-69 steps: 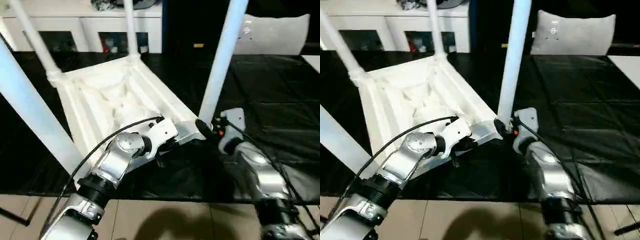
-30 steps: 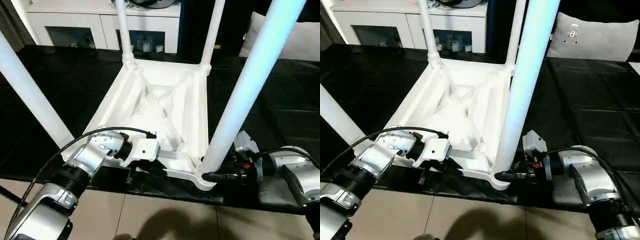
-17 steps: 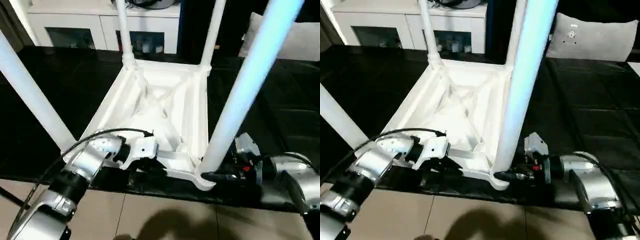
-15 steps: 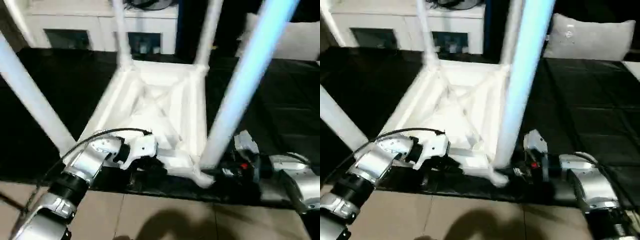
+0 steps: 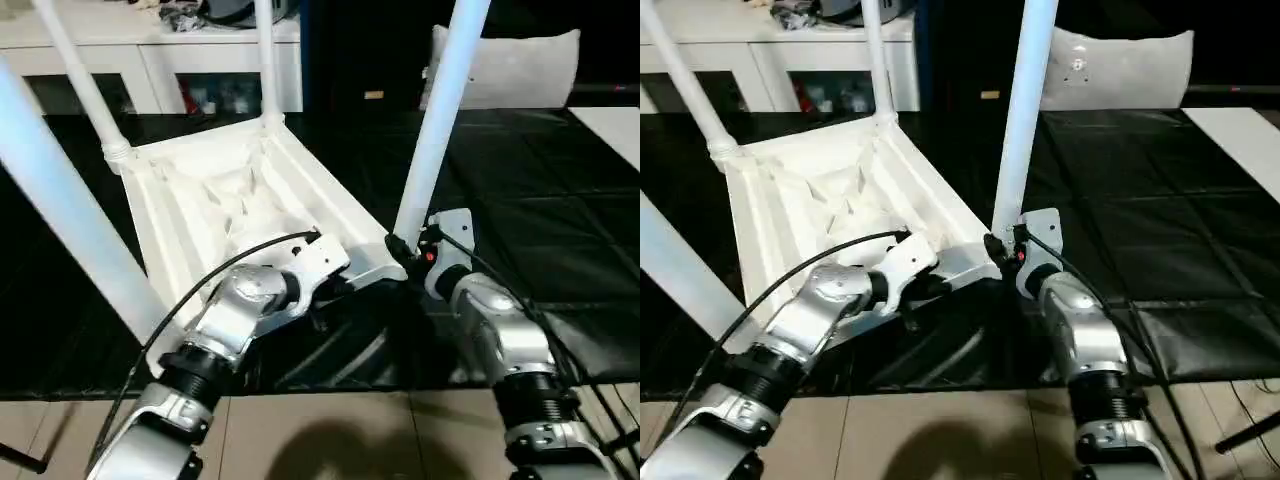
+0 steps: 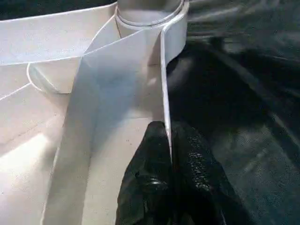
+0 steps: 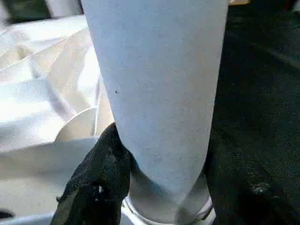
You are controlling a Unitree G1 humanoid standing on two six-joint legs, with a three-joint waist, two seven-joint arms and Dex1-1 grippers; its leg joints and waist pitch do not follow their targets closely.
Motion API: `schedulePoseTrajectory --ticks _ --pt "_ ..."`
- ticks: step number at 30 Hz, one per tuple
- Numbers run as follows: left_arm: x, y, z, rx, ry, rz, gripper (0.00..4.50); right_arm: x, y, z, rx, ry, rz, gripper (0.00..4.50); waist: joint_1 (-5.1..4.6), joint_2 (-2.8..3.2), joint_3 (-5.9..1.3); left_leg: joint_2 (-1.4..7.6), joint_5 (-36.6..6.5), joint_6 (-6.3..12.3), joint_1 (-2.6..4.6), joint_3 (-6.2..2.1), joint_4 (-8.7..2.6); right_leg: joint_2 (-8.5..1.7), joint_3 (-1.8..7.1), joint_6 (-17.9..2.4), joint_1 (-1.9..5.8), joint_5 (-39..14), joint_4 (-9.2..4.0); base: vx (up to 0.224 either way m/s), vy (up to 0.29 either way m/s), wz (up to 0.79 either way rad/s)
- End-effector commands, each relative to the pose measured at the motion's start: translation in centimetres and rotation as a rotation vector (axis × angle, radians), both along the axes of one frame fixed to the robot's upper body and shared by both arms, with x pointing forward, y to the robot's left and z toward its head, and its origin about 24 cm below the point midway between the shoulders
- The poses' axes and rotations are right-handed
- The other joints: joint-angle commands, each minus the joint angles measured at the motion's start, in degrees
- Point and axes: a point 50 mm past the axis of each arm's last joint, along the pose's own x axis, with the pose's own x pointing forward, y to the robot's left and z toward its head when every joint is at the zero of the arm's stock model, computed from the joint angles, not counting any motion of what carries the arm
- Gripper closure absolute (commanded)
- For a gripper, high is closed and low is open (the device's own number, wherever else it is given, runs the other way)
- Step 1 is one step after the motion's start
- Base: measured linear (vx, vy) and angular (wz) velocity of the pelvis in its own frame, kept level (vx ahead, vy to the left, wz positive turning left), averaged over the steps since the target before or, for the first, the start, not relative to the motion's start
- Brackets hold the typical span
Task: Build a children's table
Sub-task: Rotate leg to tighten
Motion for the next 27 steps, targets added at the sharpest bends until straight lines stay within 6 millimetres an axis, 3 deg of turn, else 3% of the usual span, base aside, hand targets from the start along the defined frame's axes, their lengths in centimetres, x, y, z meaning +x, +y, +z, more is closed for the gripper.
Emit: schedulePoseTrajectory --ticks 1,6,13,14,15,16,18,21,27 --pt "-1.0 -3.3 0.5 -0.040 -0.024 -0.108 4.50 -0.9 3.6 -1.6 0.051 0.078 0.127 1.80 0.66 -1.00 -2.59 -0.80 -13.9 1.45 -0.37 1.05 -4.37 0.00 0.02 -11.1 1.85 -10.4 -4.87 0.000 0.000 0.00" --pt "-0.9 -2.2 0.2 -0.019 -0.031 -0.109 4.50 -1.7 1.6 -0.9 0.007 0.000 0.188 1.36 1.47 -1.10 -2.59 -0.71 -13.1 2.77 -0.19 1.28 -4.29 -0.06 0.08 -10.9 1.91 -9.5 -5.02 0.000 0.000 0.00" --pt "-0.7 -0.5 -0.1 0.013 -0.051 -0.157 4.50 -3.7 -3.0 0.2 -0.054 -0.071 0.363 0.68 2.98 -1.28 -2.98 -0.80 -7.1 5.80 -0.33 1.45 -3.58 0.03 0.09 -12.6 2.48 0.6 -4.14 0.000 0.000 0.00" --pt "-0.8 -0.2 -0.1 0.018 -0.050 -0.174 4.50 -4.2 -3.6 0.3 -0.070 -0.064 0.409 0.68 3.18 -0.94 -3.01 -0.80 -6.4 5.87 -0.26 1.34 -3.56 0.07 0.05 -12.7 2.68 1.5 -4.09 0.000 0.000 0.00" --pt "-0.8 0.1 -0.2 0.029 -0.050 -0.187 4.50 -4.5 -4.2 0.4 -0.093 -0.060 0.440 0.58 3.40 -1.13 -3.00 -0.81 -6.3 6.71 -0.30 1.40 -3.45 0.09 -0.01 -13.3 2.71 2.9 -3.96 0.000 0.000 0.00" --pt "-0.8 0.1 -0.2 0.029 -0.050 -0.187 4.50 -4.5 -4.2 0.4 -0.093 -0.060 0.440 0.58 3.40 -1.13 -3.00 -0.81 -6.3 6.71 -0.30 1.40 -3.45 0.09 -0.01 -13.3 2.71 2.9 -3.96 0.000 0.000 0.00" --pt "-1.0 1.2 -0.5 0.063 -0.040 -0.262 4.50 -5.5 -6.3 1.0 -0.158 -0.042 0.546 0.58 3.72 -1.16 -2.86 -0.65 -9.0 6.65 -0.09 1.45 -3.63 -0.09 -0.01 -13.2 2.60 -1.1 -4.34 0.000 0.000 0.00" --pt "-1.3 1.7 -0.6 0.084 -0.037 -0.318 4.50 -5.8 -7.2 1.4 -0.194 -0.045 0.594 0.58 3.61 -1.11 -2.77 -0.58 -9.8 6.40 -0.32 1.39 -3.81 -0.19 -0.08 -13.0 2.51 -3.0 -4.38 0.000 0.000 0.00" --pt "-2.4 3.5 -0.9 0.169 0.000 -0.537 4.50 -5.8 -8.6 2.5 -0.235 -0.031 0.714 0.58 3.47 -1.34 -2.83 -0.51 -8.4 7.31 -0.27 1.42 -3.61 -0.14 -0.14 -14.5 2.50 -0.7 -3.98 0.000 0.000 0.00"
